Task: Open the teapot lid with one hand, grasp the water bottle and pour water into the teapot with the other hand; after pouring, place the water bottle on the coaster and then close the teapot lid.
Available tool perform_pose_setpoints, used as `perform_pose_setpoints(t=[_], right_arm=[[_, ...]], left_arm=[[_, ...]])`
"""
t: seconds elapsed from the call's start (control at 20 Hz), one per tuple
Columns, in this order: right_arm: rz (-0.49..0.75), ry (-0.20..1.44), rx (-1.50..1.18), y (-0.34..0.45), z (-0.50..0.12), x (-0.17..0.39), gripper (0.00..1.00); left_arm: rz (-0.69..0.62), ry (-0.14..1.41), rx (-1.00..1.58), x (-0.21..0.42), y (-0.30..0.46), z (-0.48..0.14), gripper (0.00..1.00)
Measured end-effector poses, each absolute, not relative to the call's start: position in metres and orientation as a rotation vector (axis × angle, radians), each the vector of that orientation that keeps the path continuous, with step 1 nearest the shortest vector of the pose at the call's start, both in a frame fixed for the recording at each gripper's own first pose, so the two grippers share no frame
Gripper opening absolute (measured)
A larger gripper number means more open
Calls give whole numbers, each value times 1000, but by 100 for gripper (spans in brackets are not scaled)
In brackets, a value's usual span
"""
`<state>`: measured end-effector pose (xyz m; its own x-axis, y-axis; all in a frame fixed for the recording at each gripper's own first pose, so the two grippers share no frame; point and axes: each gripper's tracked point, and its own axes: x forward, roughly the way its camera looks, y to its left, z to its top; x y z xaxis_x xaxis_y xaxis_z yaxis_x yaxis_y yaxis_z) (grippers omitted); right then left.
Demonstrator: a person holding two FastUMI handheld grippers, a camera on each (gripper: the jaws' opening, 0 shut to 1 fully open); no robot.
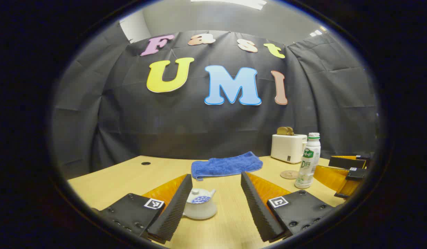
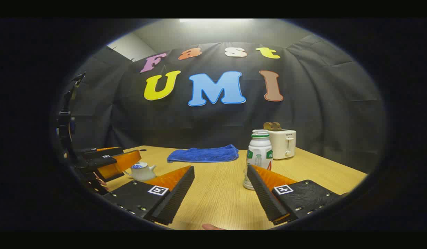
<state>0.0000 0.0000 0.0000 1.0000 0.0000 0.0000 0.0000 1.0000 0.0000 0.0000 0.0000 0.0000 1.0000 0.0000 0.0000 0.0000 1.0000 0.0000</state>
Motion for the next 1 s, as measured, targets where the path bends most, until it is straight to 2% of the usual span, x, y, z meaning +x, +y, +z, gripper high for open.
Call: perform_pose_setpoints(t=[0.05, 0.35, 0.95, 1.0], right_arm=[[1, 2, -6, 0, 0, 0, 95], [7, 4, -4, 1, 2, -1, 95], [10, 8, -12, 1, 0, -1, 95], [12, 4, -7, 2, 2, -1, 95]], left_arm=[[0, 8, 5, 5, 3, -2, 99], [28, 62, -50, 27, 29, -16, 100], [44, 171, -2, 66, 44, -52, 94], [47, 178, 4, 68, 45, -56, 92]])
